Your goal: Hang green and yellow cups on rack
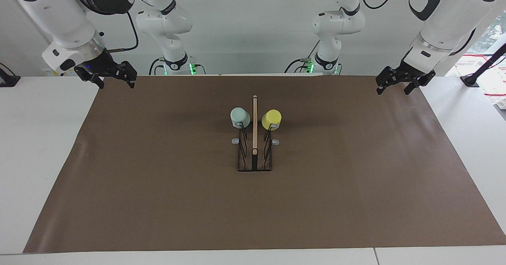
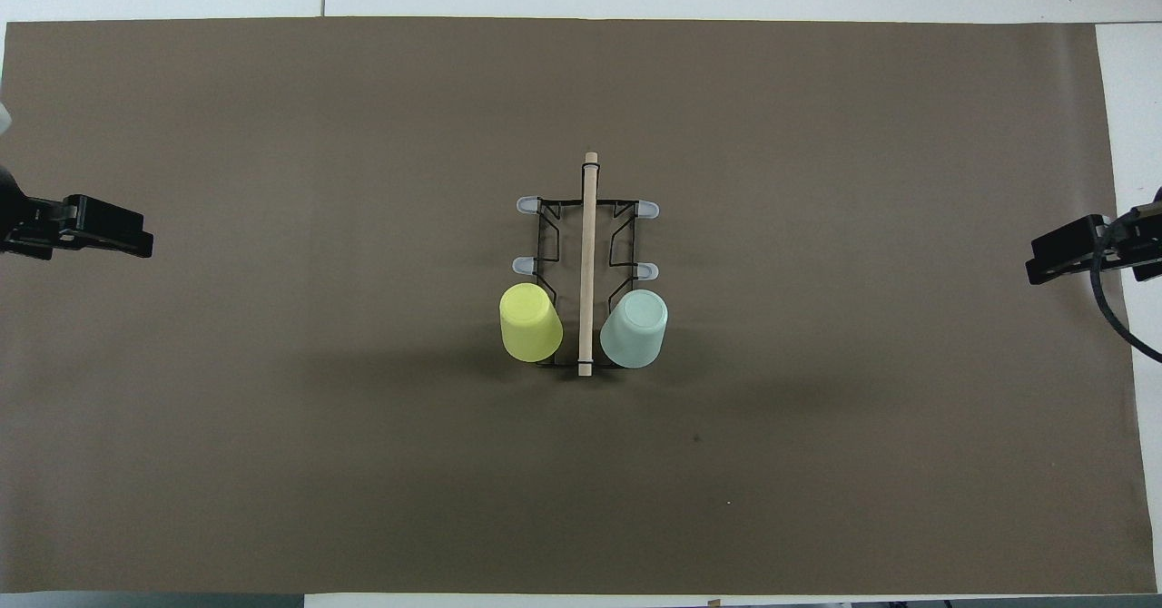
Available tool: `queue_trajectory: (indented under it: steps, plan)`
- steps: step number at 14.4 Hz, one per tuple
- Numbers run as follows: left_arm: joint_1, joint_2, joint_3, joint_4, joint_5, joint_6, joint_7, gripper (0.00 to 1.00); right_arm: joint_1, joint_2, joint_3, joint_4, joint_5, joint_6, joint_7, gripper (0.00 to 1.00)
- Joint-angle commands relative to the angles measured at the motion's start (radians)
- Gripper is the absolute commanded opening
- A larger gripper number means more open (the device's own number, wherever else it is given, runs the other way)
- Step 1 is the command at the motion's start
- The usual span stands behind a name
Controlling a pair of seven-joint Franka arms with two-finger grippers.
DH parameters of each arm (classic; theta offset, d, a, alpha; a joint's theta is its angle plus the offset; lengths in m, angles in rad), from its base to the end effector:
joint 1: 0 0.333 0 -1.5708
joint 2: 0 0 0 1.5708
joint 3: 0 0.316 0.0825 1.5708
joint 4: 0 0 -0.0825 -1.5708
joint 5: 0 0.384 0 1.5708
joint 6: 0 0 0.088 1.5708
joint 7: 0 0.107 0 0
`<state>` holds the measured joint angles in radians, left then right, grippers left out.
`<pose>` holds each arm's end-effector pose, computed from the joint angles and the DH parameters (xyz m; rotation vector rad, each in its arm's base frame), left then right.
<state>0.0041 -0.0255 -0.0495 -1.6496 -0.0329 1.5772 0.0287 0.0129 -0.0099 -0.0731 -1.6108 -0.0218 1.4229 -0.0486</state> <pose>0.5444 -0.0286 0.6020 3.1074 -0.1136 -0.0734 0.5322 -0.0349 0.5998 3.1177 -0.0200 -0.2796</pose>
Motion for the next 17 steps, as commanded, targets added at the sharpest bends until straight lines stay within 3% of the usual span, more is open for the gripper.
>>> queue_trajectory:
  steps: [1, 17]
  plan:
    - [0.01, -0.002, -0.006, -0.006, -0.002, 0.012, 0.011, 1.0, -0.039, -0.001, 0.019, 0.019, 0.007, -0.025, 0.007, 1.0]
    - [0.01, -0.002, -0.006, -0.006, -0.002, 0.012, 0.011, 1.0, -0.074, 0.005, 0.056, 0.058, 0.0, 0.082, -0.054, 1.0]
